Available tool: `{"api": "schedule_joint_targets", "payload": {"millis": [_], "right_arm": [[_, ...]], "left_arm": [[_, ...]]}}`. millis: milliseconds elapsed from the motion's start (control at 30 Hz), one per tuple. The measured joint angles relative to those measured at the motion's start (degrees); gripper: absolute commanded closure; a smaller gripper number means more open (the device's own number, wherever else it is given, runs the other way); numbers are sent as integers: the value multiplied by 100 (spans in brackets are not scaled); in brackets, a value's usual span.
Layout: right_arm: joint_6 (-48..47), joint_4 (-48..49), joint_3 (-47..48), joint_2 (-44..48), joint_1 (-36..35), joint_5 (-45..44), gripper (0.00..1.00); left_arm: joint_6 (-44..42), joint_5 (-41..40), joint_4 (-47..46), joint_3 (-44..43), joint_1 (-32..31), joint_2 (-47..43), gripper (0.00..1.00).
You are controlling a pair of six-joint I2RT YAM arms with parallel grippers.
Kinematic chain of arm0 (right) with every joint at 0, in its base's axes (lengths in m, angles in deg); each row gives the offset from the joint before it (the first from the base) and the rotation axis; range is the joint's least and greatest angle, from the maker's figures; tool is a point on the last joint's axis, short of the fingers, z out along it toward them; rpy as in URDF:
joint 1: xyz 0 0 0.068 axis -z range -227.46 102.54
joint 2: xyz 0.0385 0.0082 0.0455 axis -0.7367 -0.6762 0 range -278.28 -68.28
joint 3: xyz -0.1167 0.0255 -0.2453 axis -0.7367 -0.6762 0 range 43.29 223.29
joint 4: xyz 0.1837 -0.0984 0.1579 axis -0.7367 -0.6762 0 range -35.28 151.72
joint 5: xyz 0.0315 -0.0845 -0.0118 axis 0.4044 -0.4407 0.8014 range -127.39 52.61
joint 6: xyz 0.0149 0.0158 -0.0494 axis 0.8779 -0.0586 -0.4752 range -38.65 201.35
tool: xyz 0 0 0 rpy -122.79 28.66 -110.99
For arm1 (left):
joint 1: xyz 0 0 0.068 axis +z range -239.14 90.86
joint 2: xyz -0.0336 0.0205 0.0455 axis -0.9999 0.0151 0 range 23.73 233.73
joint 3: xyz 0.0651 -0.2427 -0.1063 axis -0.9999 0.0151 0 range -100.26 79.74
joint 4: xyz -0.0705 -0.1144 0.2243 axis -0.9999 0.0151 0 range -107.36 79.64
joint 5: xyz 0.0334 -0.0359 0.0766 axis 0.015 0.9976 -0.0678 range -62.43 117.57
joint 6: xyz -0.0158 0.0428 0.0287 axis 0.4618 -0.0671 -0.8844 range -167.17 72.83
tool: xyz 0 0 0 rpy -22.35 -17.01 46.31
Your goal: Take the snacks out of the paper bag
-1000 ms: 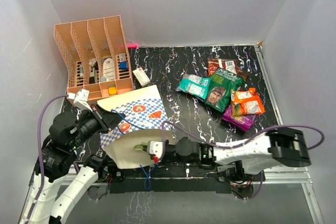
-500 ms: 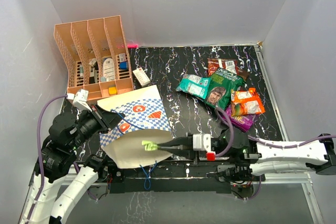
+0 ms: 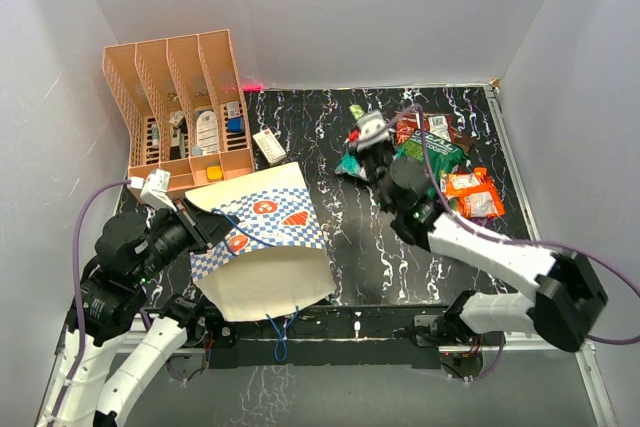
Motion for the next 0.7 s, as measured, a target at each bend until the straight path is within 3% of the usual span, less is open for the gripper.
{"api": "schedule_joint_targets", "payload": {"millis": [133,300,533,667,700], "right_arm": [[210,-46,227,-1003,1027,-566,93],[-304,212,369,-2723,1707,-1375,93],[-1167,741,407,-4183,1950,-1952,93],[-686,308,664,-4262,1858,-1851,90],[-437,109,778,-4260,1832,-1733,82]], "left_arm": [[-2,4,9,0,0,42,100],[22,33,-2,0,0,55,100],[37,44,4,0,0,61,100],[39,44,4,0,0,61,100],[39,42,4,0,0,61,100]]}}
